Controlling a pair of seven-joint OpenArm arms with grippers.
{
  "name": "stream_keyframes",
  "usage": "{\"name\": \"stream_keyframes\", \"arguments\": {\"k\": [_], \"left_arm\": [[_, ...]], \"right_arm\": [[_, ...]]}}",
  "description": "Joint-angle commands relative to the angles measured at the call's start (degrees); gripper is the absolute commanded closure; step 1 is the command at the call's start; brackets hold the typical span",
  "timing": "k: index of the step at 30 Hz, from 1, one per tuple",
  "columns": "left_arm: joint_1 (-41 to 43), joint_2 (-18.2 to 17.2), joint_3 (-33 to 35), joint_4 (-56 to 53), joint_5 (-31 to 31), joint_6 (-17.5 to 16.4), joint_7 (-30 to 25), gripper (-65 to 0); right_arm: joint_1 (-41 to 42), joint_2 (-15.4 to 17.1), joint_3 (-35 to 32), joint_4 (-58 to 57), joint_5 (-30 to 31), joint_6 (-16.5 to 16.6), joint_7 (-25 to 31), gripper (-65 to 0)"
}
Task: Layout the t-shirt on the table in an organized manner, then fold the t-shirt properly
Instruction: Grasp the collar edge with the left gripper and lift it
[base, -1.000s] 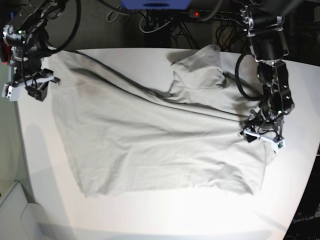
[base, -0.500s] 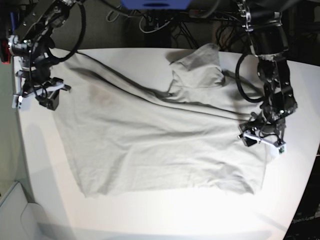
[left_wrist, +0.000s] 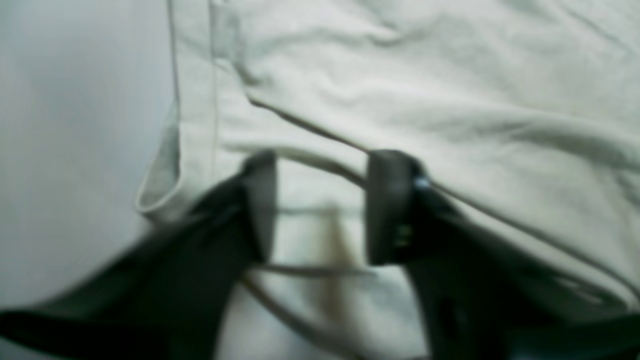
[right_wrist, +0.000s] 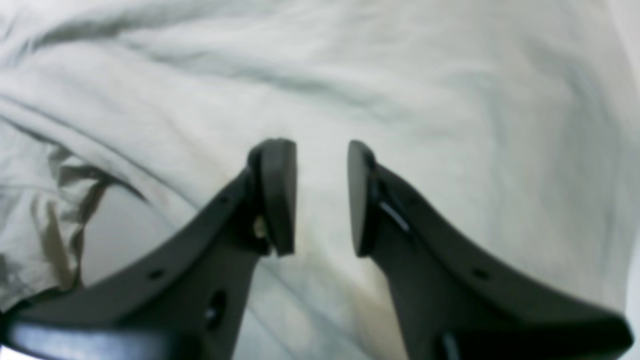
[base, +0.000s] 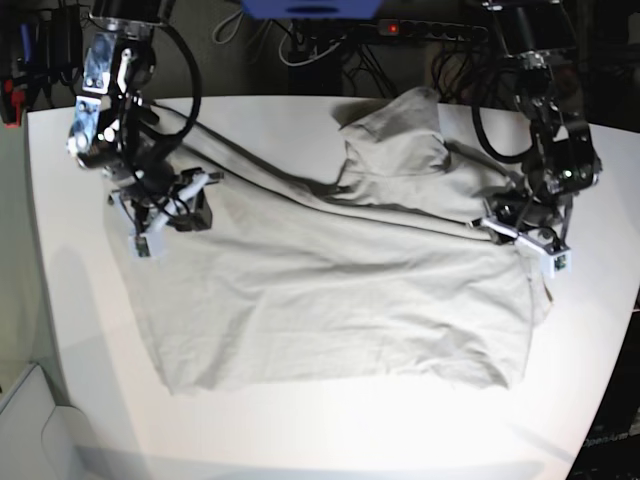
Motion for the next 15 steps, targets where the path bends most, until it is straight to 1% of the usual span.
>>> {"name": "stream_keyframes", "arguments": {"k": [1,2,3,4,8,13,15], "left_arm": [[0.45,-0.63,-0.06,2.01,-0.47,0.47,-0.80,-12.6],[1.50,-0.54,-0.06,2.63,-0.47,0.47,-0.80,-6.5],[2.21,-0.46,-0.06,2.98,-0.47,0.47,-0.80,-1.7],[2.73,-0.37,-0.06,3.15,-0.55,0.47,-0.72,0.0],[4.84,0.33,3.37,3.94,-0.55,0.56,1.39,-0.7],[7.74,0.51,8.12,10.01,-0.55,0.73,6.76,0.0],[9.33,0.51,8.91,12.65,-0.55,0.73,8.78,0.0]], "right_arm": [[1.69,1.08,-1.57,0.45,0.80,0.77,1.31,-18.5],[2.66,1.96,-3.07,-0.34,0.80,0.77,1.14,-18.5],[3.71,2.75,-4.48,-1.14,0.80,0.77,1.05,-18.5],[4.68,3.28,-5.53,-1.84,0.80,0.77,1.05,-18.5],[7.49,3.72,-7.73,-3.95,0.80,0.77,0.96,-18.5],[9.16,3.72,-9.40,-5.88,0.80,0.77,1.40,-19.0],[9.87,3.72,-9.40,-7.20,0.80,0.77,1.40,-19.0]]}}
